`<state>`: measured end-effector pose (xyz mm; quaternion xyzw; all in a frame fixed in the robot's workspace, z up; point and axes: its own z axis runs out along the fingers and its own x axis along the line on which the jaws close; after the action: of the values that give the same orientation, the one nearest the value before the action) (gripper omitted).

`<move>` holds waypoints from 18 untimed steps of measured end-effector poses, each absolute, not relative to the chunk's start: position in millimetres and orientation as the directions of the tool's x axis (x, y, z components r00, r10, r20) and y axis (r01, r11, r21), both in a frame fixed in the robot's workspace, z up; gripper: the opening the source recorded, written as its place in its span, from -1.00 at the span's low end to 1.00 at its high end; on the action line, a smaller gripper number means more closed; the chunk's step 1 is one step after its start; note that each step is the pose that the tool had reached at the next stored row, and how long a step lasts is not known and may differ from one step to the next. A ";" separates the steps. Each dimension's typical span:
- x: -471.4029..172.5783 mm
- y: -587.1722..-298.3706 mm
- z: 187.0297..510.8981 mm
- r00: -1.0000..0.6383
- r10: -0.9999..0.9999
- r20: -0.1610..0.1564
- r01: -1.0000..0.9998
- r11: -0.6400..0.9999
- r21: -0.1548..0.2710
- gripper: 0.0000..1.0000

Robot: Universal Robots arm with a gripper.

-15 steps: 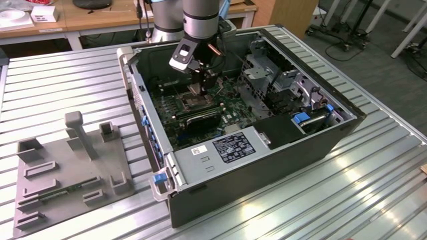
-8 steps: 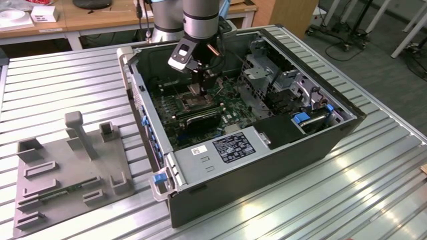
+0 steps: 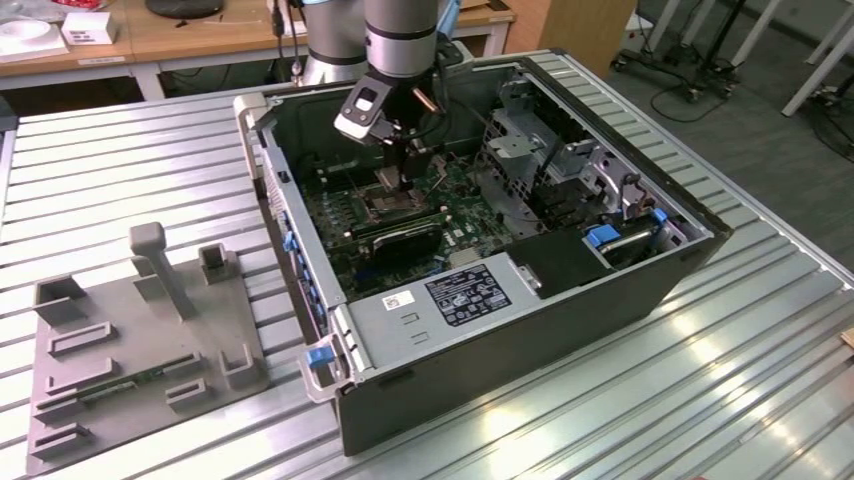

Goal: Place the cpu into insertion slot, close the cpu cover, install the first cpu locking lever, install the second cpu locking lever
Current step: 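Place the cpu into insertion slot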

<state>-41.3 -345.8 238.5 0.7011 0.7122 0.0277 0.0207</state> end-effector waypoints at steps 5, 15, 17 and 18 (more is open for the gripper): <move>-42.0 -342.4 238.1 -0.016 1.000 0.009 0.998 0.015 0.068 0.08; -42.8 -342.4 236.7 -0.016 1.000 0.009 0.997 0.015 0.070 0.08; -42.9 -342.4 236.6 -0.016 1.000 0.009 0.997 0.015 0.070 0.08; -42.9 -342.4 236.3 -0.016 1.000 0.009 0.997 0.015 0.071 0.08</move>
<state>-42.9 -342.4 236.3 0.7012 0.7121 0.0286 0.0215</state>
